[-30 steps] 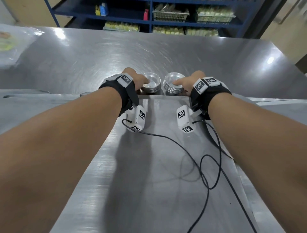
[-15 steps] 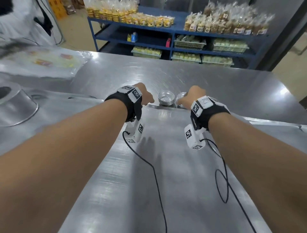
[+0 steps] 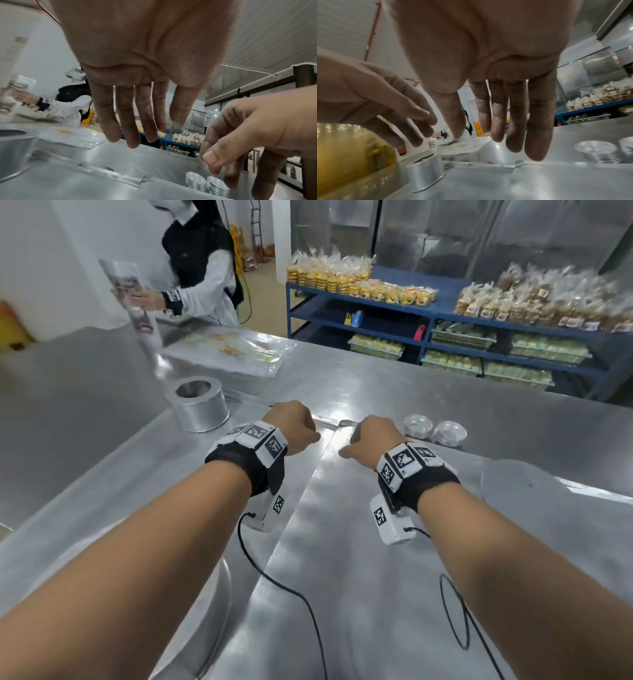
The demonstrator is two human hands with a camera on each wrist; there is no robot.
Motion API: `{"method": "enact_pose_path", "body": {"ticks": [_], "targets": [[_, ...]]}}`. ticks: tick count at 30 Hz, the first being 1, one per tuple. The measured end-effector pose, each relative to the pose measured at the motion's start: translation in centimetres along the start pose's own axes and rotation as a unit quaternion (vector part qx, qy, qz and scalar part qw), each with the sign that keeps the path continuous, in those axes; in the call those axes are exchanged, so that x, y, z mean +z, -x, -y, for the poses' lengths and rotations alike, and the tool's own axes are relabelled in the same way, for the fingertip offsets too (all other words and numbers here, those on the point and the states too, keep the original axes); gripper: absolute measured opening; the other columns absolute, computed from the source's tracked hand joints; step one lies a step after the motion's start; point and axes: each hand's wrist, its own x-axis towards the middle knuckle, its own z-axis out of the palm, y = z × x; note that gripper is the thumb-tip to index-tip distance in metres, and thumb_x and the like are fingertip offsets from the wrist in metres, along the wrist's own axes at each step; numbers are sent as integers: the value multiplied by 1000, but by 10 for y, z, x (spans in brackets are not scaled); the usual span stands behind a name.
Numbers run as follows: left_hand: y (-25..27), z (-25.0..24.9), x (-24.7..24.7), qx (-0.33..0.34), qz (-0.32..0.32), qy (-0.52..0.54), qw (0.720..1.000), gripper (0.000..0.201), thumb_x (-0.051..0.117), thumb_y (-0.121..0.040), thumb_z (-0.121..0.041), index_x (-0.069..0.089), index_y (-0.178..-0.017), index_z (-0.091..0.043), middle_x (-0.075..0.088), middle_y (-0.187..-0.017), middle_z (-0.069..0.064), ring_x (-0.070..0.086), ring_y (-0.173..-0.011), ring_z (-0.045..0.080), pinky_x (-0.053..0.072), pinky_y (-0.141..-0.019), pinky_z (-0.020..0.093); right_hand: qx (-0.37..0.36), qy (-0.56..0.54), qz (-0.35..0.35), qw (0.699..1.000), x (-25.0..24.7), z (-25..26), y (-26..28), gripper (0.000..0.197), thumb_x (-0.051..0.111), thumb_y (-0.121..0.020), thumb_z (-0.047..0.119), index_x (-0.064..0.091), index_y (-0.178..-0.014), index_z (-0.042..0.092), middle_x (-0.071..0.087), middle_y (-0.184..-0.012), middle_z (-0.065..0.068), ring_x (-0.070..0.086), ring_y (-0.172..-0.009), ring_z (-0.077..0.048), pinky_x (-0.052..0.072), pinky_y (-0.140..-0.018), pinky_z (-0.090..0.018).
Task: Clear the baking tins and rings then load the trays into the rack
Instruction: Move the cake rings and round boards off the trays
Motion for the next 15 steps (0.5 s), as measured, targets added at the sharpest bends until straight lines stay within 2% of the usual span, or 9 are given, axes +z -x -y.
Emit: {"method": "enact_pose_path", "body": {"ticks": [1,3,5,12,13,15], "targets": [[17,14,-6,-4,-5,-6,1000,21,66,-91,-25,76,-103,-11,73,-105,6,63,-91,21,46,-73,28,-12,-4,3,1000,7,15,13,32,79,-73,35,69,-90,9,66,-93,-5,65,-76,-20,52,-63,-26],[47,45,-14,-19,-26,-18,999,22,66,-91,-26,75,-104,-10,72,-107,6,63,-94,22,49,-78,29,-36,-9,12,999,22,45,38,32,77,-74,34,72,-88,5,66,-94,-5,67,-83,-23,57,-70,-31],[77,79,-18,-44,-40,-27,998,23,65,-91,-27,71,-106,-11,70,-110,7,63,-101,26,50,-82,31,-54,-15,20,998,39,72,64,31,74,-77,32,72,-94,6,65,-95,-6,66,-90,-25,57,-77,-32],[166,197,-3,-140,-26,-43,989,37,65,-89,-31,61,-122,-14,63,-122,10,56,-116,30,47,-97,37,-81,-14,62,995,112,144,134,36,72,-79,36,67,-102,10,64,-103,-5,66,-91,-27,58,-82,-38],[178,211,1,-160,-23,-56,985,40,64,-89,-34,58,-124,-15,60,-124,11,54,-119,31,46,-99,39,-84,-9,71,994,122,151,140,36,72,-78,38,66,-100,11,63,-102,-4,66,-91,-28,57,-82,-37],[202,232,11,-199,-15,-90,976,43,62,-88,-37,55,-126,-16,56,-127,12,50,-121,35,45,-100,43,-87,7,87,992,140,162,152,32,72,-77,40,61,-88,12,58,-88,-3,64,-85,-29,56,-75,-34]]}}
